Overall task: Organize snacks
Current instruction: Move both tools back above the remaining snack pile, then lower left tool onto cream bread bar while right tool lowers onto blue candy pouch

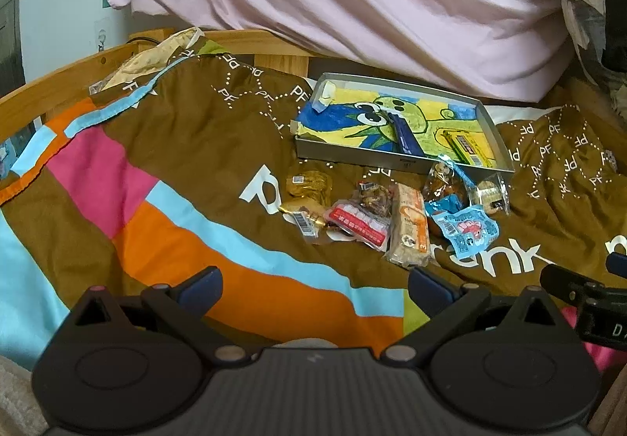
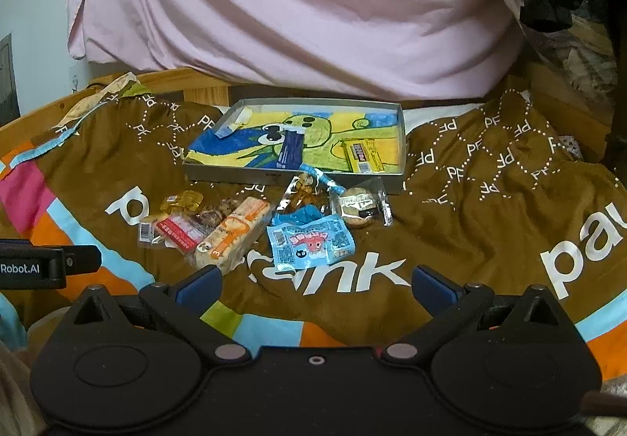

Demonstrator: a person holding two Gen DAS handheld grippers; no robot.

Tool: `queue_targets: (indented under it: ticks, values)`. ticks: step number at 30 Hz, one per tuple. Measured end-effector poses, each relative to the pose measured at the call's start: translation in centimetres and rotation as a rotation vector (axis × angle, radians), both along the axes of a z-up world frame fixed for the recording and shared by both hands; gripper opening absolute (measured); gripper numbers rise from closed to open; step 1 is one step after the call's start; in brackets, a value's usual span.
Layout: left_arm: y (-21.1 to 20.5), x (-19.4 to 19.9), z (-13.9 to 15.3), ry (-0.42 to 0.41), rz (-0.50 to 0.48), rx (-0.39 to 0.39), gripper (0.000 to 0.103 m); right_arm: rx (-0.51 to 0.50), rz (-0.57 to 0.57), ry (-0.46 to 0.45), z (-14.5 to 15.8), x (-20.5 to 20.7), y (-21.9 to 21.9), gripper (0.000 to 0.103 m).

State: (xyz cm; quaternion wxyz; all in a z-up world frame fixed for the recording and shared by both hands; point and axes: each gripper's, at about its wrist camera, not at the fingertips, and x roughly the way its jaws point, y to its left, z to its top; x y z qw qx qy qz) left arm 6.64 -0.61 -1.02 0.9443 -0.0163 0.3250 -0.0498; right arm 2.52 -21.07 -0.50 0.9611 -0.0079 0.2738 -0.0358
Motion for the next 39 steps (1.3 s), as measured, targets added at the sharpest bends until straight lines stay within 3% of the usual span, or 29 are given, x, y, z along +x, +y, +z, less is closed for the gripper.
queue_targets:
  ticks: [13, 21, 26, 34, 39]
  values:
    - [-1.1, 3.3, -0.1, 0.065, -0.056, 0.017, 0.103, 0.051, 0.016, 0.051, 0.8, 2.3, -1.1, 0.102]
    - [-2.8, 6.9, -0.9, 0.061, -0.110, -0.022, 0.103, 0.032, 0.062, 0.049, 2.7, 7.0, -3.8, 0.102]
    - [-4.2, 8.8, -1.7, 0.056, -0.196, -0.047, 0.103, 0.060, 0.121, 0.087, 2.1, 10.6, -5.7, 0.102]
    - [-7.9, 10.0, -3.6, 0.012, -0.386, 0.081, 0.103, 0.029, 0.257, 0.224, -1.2, 14.8, -6.6, 0.102]
    - [-9.3, 10.4, -4.6, 0.017, -0.465, 0.125, 0.098, 0.016, 0.301, 0.244, -2.0, 16.0, -6.5, 0.102]
